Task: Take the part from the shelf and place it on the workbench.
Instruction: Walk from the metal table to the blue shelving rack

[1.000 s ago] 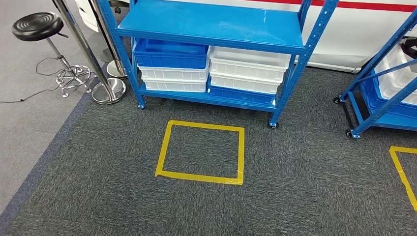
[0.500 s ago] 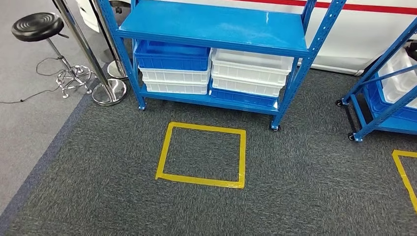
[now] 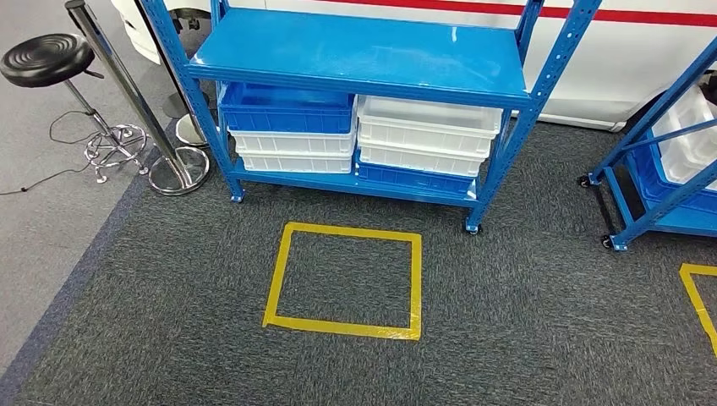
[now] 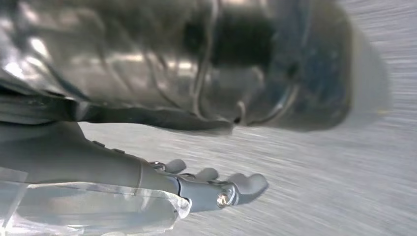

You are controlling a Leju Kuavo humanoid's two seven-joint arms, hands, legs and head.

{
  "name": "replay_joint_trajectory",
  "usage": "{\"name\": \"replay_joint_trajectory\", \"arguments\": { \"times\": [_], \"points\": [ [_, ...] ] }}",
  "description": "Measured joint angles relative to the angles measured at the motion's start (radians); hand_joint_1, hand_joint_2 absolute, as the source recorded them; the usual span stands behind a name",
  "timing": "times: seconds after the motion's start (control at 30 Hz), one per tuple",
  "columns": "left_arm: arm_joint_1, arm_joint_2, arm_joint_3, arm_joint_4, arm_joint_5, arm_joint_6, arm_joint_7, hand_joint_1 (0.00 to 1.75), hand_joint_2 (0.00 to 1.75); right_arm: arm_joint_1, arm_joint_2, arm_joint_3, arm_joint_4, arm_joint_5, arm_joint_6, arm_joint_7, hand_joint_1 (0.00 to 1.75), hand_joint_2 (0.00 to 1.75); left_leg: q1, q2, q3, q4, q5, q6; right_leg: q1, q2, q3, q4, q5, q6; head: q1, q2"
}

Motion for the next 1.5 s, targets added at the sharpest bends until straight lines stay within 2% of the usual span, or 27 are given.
{"name": "replay_joint_trajectory", "arguments": {
  "times": [0.07,0.1,0.17,0.23,0.27,0.3,0.33,0.4,0.47,0.53,0.6,0.67,0.73,0.77,0.8,0.83,0.9,0.93,0.97,1.1,1.13,1.23,1.27,1.3,1.33,1.43,1.5],
  "points": [
    [-0.057,-0.001,0.000,-0.065,0.000,0.000,-0.001,0.00,0.00,0.055,0.000,0.001,0.061,0.000,0.000,0.002,0.00,0.00,0.001,-0.008,0.014,-0.008,-0.009,0.014,0.000,-0.004,-0.005,0.024,0.005,0.009,0.000,0.000],
    [-0.083,-0.002,0.000,-0.097,0.000,0.000,-0.001,0.00,0.00,0.081,0.000,0.001,0.093,-0.001,0.000,0.002,0.00,0.00,0.002,-0.011,0.024,-0.013,-0.015,0.020,0.000,-0.006,-0.025,0.060,0.005,0.013,0.000,0.000],
    [-0.130,-0.002,0.000,-0.159,0.000,0.000,-0.002,0.00,0.00,0.128,0.000,0.001,0.156,-0.001,0.000,0.004,0.00,0.00,0.003,-0.015,0.045,-0.020,-0.027,0.028,-0.003,-0.007,-0.104,0.180,-0.023,0.019,0.001,0.000],
    [-0.166,0.000,0.000,-0.208,0.000,0.000,-0.002,0.00,0.00,0.163,-0.001,0.001,0.208,-0.001,0.000,0.005,0.00,0.00,0.002,-0.023,0.064,-0.021,-0.043,0.031,-0.006,-0.008,-0.198,0.292,-0.079,0.025,0.000,0.000],
    [-0.176,0.000,0.000,-0.223,0.000,0.000,-0.002,0.00,0.00,0.175,-0.002,0.001,0.224,-0.001,0.000,0.005,0.00,0.00,0.003,-0.027,0.076,-0.021,-0.052,0.030,-0.006,-0.008,-0.228,0.312,-0.092,0.027,0.000,0.000],
    [-0.178,0.000,0.000,-0.232,0.000,0.001,-0.001,0.00,0.00,0.180,-0.002,0.001,0.234,-0.001,0.000,0.005,0.00,0.00,0.003,-0.031,0.090,-0.021,-0.061,0.028,-0.006,-0.008,-0.243,0.302,-0.083,0.027,0.001,0.000],
    [-0.174,0.000,0.000,-0.234,0.000,0.001,-0.001,0.00,0.00,0.179,-0.002,0.001,0.236,-0.001,0.000,0.005,0.00,0.00,0.003,-0.034,0.104,-0.022,-0.071,0.026,-0.005,-0.009,-0.242,0.261,-0.049,0.024,0.001,0.000],
    [-0.145,-0.002,0.000,-0.216,0.000,0.000,0.000,0.00,0.00,0.155,-0.004,0.001,0.217,-0.001,0.000,0.004,0.00,0.00,0.002,-0.032,0.130,-0.026,-0.089,0.020,0.006,-0.007,-0.217,0.135,0.063,0.005,0.000,0.000],
    [-0.099,-0.006,0.000,-0.169,0.000,0.000,0.002,0.00,0.00,0.107,-0.006,0.002,0.172,-0.001,0.000,0.002,0.00,0.00,0.002,-0.028,0.146,-0.035,-0.103,0.012,0.019,0.001,-0.195,0.057,0.123,-0.017,0.000,0.000],
    [-0.042,-0.008,-0.001,-0.110,0.000,0.000,0.003,0.00,0.00,0.046,-0.007,0.002,0.111,-0.001,0.000,0.000,0.00,0.87,-0.001,-0.023,0.164,-0.037,-0.102,0.002,0.021,0.009,-0.180,0.036,0.129,-0.032,0.001,0.000],
    [0.020,-0.009,-0.001,-0.047,0.000,0.000,0.003,0.00,0.00,-0.016,-0.004,0.003,0.040,-0.001,0.000,-0.001,0.00,1.75,-0.004,-0.016,0.175,-0.019,-0.108,-0.006,0.012,0.012,-0.153,0.015,0.140,-0.039,0.000,0.000],
    [0.070,-0.008,-0.001,0.021,0.000,0.000,0.003,0.00,0.00,-0.073,-0.002,0.004,-0.027,-0.001,0.000,-0.001,0.00,1.75,-0.002,-0.011,0.138,0.056,-0.153,-0.014,0.004,0.013,-0.134,0.004,0.138,-0.043,0.000,0.000],
    [0.108,-0.006,-0.001,0.080,0.000,0.000,0.003,0.00,0.00,-0.120,-0.002,0.004,-0.085,-0.001,0.000,-0.002,0.00,1.75,0.002,-0.009,0.058,0.177,-0.212,-0.024,0.002,0.015,-0.129,0.004,0.131,-0.045,0.000,0.000],
    [0.120,-0.004,-0.001,0.103,0.000,0.000,0.003,0.00,0.00,-0.135,-0.003,0.004,-0.108,-0.001,0.000,-0.002,0.00,1.75,0.005,-0.008,0.025,0.216,-0.225,-0.028,0.000,0.017,-0.127,0.006,0.126,-0.043,0.000,0.000],
    [0.129,-0.002,-0.001,0.117,0.000,0.000,0.003,0.00,0.00,-0.143,-0.003,0.004,-0.122,-0.001,0.000,-0.002,0.00,1.75,0.008,-0.007,0.007,0.224,-0.216,-0.032,-0.001,0.019,-0.124,0.008,0.121,-0.041,0.000,0.000],
    [0.132,0.000,-0.001,0.124,0.000,0.000,0.003,0.00,0.00,-0.141,-0.003,0.004,-0.128,-0.001,0.000,-0.002,0.00,1.75,0.010,-0.005,0.008,0.193,-0.183,-0.036,-0.004,0.020,-0.119,0.011,0.115,-0.037,0.000,0.000],
    [0.117,0.001,-0.001,0.116,0.000,0.000,0.002,0.00,0.00,-0.117,-0.002,0.004,-0.119,-0.001,0.000,-0.001,0.00,1.75,0.014,-0.002,0.042,0.070,-0.093,-0.044,-0.008,0.018,-0.109,0.018,0.101,-0.024,0.000,0.000],
    [0.098,0.001,-0.001,0.104,0.000,0.000,0.001,0.00,0.00,-0.098,-0.002,0.004,-0.105,-0.001,0.000,-0.001,0.00,1.75,0.013,-0.001,0.057,0.020,-0.076,-0.042,-0.008,0.015,-0.108,0.022,0.095,-0.017,0.000,0.000],
    [0.074,0.001,-0.001,0.084,0.000,0.000,0.001,0.00,0.00,-0.075,-0.002,0.004,-0.084,-0.001,0.000,-0.001,0.00,1.75,0.012,0.000,0.064,-0.006,-0.066,-0.037,-0.007,0.011,-0.109,0.026,0.089,-0.010,0.000,0.000],
    [-0.036,-0.001,-0.001,-0.035,0.000,0.000,0.000,0.00,0.00,0.035,-0.001,0.004,0.035,-0.001,0.000,0.000,0.00,1.75,0.012,0.000,0.067,-0.013,-0.048,0.000,-0.006,0.003,-0.111,0.042,0.071,0.010,0.000,0.000],
    [-0.066,-0.002,-0.001,-0.072,0.000,0.000,0.000,0.00,0.00,0.064,0.000,0.004,0.072,-0.001,0.000,0.001,0.00,1.75,0.014,-0.002,0.068,-0.016,-0.046,0.006,-0.007,0.001,-0.122,0.068,0.053,0.015,0.000,0.000],
    [-0.147,-0.002,-0.001,-0.173,0.000,0.000,-0.001,0.00,0.00,0.141,-0.001,0.005,0.174,-0.001,0.000,0.002,0.00,1.75,0.013,-0.010,0.069,-0.018,-0.047,0.015,-0.011,-0.003,-0.215,0.245,-0.034,0.026,0.000,0.000],
    [-0.165,-0.001,-0.001,-0.197,0.000,0.000,-0.001,0.00,0.00,0.159,-0.002,0.005,0.199,-0.001,0.000,0.002,0.00,1.75,0.013,-0.013,0.070,-0.018,-0.049,0.016,-0.012,-0.003,-0.246,0.296,-0.048,0.027,0.000,0.000],
    [-0.176,-0.001,-0.001,-0.212,0.000,0.000,-0.001,0.00,0.00,0.172,-0.002,0.005,0.215,-0.001,0.000,0.002,0.00,1.75,0.012,-0.015,0.072,-0.017,-0.051,0.016,-0.012,-0.003,-0.263,0.316,-0.041,0.027,0.000,0.000],
    [-0.180,0.000,-0.001,-0.221,0.000,0.000,-0.001,0.00,0.00,0.178,-0.003,0.005,0.225,-0.001,0.000,0.003,0.00,1.75,0.012,-0.017,0.076,-0.018,-0.054,0.014,-0.012,-0.004,-0.261,0.297,-0.015,0.026,0.000,0.000],
    [-0.147,-0.002,-0.001,-0.206,0.000,0.000,0.001,0.00,0.00,0.149,-0.004,0.005,0.207,-0.001,0.000,0.003,0.00,1.75,0.012,-0.012,0.086,-0.019,-0.065,0.005,-0.007,-0.006,-0.180,0.105,0.093,0.010,0.000,0.000],
    [-0.101,-0.003,-0.001,-0.164,0.000,0.000,0.001,0.00,0.00,0.098,-0.004,0.005,0.161,-0.001,0.000,0.001,0.00,1.75,0.011,-0.005,0.088,-0.020,-0.071,-0.004,0.001,-0.009,-0.152,0.045,0.110,0.000,0.000,0.000]
  ]
}}
